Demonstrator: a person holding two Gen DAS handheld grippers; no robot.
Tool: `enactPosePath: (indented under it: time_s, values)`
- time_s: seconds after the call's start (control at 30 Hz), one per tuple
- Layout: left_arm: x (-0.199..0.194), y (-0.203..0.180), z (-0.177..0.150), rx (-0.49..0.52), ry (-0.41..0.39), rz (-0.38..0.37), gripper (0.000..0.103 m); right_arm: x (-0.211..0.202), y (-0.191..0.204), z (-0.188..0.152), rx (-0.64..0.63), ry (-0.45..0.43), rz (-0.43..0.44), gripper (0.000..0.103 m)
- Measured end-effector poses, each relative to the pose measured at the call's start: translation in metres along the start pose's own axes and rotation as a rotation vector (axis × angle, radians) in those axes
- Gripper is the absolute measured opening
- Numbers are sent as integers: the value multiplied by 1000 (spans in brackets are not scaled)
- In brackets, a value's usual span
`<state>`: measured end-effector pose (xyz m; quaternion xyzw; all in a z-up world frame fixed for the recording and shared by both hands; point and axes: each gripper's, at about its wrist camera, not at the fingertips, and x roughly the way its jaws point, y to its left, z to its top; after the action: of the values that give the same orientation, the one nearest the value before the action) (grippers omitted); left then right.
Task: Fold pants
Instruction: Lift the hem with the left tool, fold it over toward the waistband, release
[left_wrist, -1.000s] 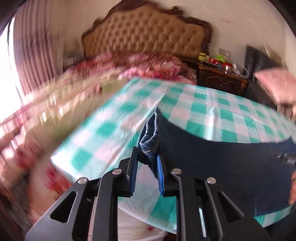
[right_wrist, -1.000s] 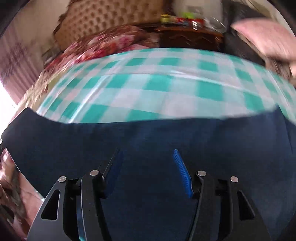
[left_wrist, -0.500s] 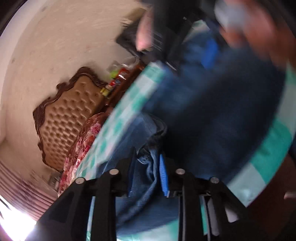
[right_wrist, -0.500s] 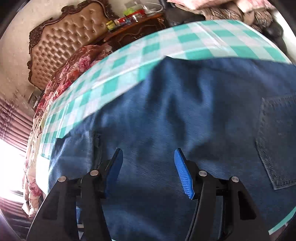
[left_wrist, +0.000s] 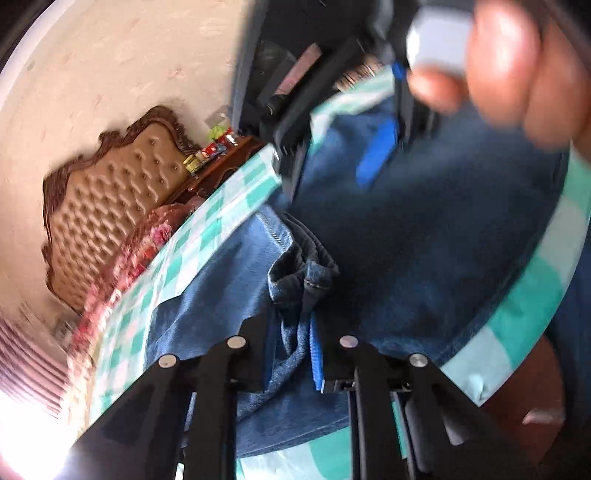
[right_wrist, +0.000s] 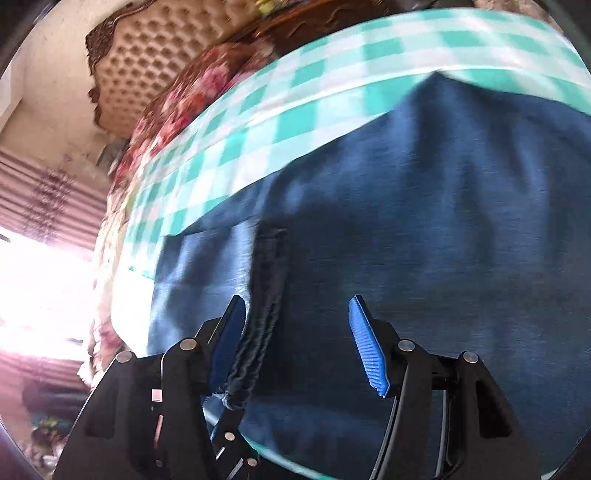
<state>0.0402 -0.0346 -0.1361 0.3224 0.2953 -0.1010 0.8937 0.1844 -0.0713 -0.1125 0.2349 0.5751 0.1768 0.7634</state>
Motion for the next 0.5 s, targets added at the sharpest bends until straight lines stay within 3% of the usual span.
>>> enactPosePath:
  time_s: [0.13,0.37,0.4,0.43,0.47,0.5]
  values:
    - [-14,31,1,-106,-37,-40,16,21,18,14,14,123,82,64]
    - [-22,39,3,-133,-67,-59,15,54,44,37,-16,170,44,63]
    - [-22,38,3,-129,-68,-61,15,58,49,41,-38,152,28,53]
    - [-23,36,4,-125,-66,-64,15,61,52,44,-65,133,-10,30]
    - [-21,38,5,-117,-65,-63,15,61,52,46,-88,117,-42,16]
    - [-22,30,6,-100,-64,-57,14,61,55,48,-118,97,-64,16]
